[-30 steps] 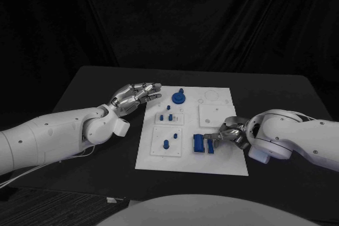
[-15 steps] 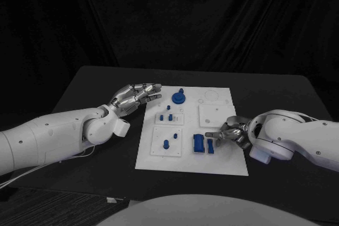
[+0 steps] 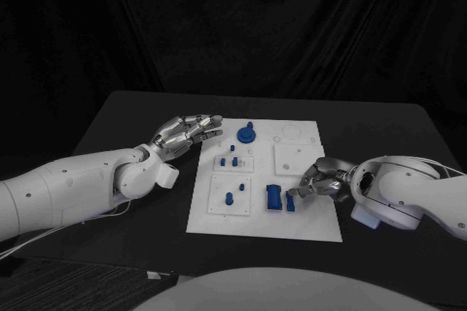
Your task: Assemble the parts on the task board
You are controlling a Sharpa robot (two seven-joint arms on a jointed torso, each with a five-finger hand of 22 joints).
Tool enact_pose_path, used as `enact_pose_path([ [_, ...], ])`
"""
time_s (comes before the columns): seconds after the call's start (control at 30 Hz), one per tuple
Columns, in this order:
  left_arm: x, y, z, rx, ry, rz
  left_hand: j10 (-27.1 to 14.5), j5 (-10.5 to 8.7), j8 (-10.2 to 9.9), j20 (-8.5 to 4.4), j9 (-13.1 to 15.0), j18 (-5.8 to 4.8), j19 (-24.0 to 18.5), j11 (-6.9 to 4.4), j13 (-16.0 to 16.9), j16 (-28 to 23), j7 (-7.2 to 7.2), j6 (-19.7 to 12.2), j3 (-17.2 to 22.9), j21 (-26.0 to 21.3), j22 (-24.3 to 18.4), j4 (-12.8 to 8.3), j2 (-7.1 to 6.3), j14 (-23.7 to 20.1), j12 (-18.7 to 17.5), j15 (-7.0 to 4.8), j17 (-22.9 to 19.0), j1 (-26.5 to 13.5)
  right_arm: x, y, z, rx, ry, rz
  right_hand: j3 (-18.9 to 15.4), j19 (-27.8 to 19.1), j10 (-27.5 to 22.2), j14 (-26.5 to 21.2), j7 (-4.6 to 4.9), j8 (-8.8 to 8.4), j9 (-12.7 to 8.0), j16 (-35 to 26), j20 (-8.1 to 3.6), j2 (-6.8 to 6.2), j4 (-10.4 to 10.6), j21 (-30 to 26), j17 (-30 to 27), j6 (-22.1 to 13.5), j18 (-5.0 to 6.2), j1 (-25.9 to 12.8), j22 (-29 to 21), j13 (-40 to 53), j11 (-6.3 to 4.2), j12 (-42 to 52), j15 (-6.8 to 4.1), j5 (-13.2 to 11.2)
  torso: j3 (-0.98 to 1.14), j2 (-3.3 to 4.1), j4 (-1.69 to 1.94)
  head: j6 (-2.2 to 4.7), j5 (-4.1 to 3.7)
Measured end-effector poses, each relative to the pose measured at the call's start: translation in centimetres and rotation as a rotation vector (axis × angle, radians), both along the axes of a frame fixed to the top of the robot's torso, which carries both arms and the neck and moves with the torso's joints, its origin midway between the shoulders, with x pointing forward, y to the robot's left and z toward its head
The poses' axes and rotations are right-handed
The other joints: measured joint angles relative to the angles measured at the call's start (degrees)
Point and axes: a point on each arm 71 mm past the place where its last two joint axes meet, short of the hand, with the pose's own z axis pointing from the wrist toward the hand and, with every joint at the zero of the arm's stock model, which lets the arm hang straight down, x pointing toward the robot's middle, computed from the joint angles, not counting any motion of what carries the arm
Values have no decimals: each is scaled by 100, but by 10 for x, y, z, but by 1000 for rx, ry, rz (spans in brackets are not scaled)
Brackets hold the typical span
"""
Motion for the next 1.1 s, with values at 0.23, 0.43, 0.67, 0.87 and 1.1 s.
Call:
enact_pose_path([
  [0.23, 0, 0, 0, 0, 0, 0, 0, 0, 0, 0, 0, 0, 0, 0, 0, 0, 0, 0, 0, 0, 0, 0, 0, 0, 0, 0, 0, 0, -2, -1, 3, -89, -124, 118, -119, 0, 0, 20, -25, 430, 476, 0, 0, -199, 76, 22, 0, -120, 0, 225, 0, 0, 0, 0, -20, -569, -1, 0, 2, 0, -15],
  [0.43, 0, 0, 0, -1, 1, -1, 0, 22, 0, 0, 0, 0, 0, 0, 0, 0, 0, 0, 0, 0, 0, 0, 0, 0, 0, 0, 0, 0, -6, 1, -2, -140, -156, 178, -112, 0, -1, 19, -45, 689, 753, 0, 0, -317, 261, 22, 0, -140, 0, 343, -1, -1, -41, 0, -20, -802, -2, 7, 2, 0, -11],
  [0.67, 0, 0, 0, -1, 1, -2, 0, 22, 0, 0, 0, 0, 0, 0, 0, 0, 0, 0, 0, 0, 0, 0, 0, 0, 0, 0, 0, 0, -8, 4, -8, -175, -163, 217, -70, -21, -1, 3, -65, 878, 977, 0, -20, -394, 408, 22, 0, -160, 0, 420, -1, -1, -41, 0, -36, -847, -1, 8, 0, 0, -3],
  [0.87, 0, 0, 0, -1, 2, -2, 0, 22, 0, 0, 0, 0, 0, 0, 0, 0, 0, 0, -1, 0, 1, 0, 0, 0, 0, 0, 0, 0, -8, 5, -10, -190, -167, 233, -56, 0, -1, 3, -47, 955, 1070, 0, -41, -424, 487, 22, 0, -182, 1, 450, -2, -1, -41, 0, -36, -847, -1, 10, 0, 0, -14],
  [1.1, 0, 0, 0, -1, 2, -3, 0, 22, 0, 0, 0, 0, 0, 0, 0, 0, 0, 0, 2, 0, 0, 1, 0, 0, 0, 0, 0, 0, -8, 6, -10, -197, -170, 242, -54, 0, -1, 3, -65, 1001, 1137, 0, -41, -482, 613, 22, 0, -201, 1, 457, -2, -2, -41, 0, -36, -913, -1, 9, 1, 0, -21],
])
